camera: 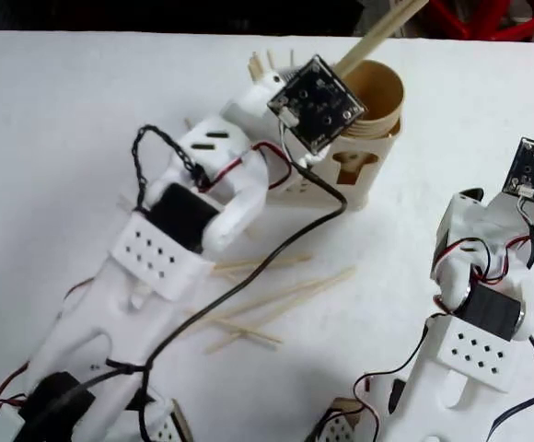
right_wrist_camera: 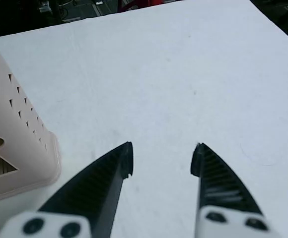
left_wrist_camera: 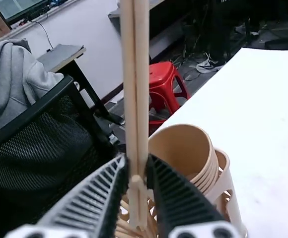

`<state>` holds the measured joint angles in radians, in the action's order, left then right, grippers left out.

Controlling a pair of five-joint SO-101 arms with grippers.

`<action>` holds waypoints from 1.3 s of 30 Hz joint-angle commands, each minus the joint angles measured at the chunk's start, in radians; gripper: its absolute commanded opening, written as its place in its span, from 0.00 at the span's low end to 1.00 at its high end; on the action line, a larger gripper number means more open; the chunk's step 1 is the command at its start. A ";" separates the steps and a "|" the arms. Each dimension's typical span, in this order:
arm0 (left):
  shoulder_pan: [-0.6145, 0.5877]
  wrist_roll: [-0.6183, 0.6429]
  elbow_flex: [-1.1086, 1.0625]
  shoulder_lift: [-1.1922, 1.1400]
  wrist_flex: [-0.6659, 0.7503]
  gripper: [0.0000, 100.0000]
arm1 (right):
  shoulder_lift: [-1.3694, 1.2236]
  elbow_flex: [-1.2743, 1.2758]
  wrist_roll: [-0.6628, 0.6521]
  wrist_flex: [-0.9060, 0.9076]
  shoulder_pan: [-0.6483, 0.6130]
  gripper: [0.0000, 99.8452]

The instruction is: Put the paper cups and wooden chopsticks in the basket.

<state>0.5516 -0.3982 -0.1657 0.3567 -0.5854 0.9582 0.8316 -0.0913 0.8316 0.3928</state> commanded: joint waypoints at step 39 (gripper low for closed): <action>-0.151 0.241 -0.324 0.154 0.204 0.12 | 0.012 -0.006 -0.002 -0.021 -0.010 0.20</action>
<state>0.4104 -0.1649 -0.5416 0.4104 -0.3291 0.9582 0.8316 -0.0913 0.8316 0.3928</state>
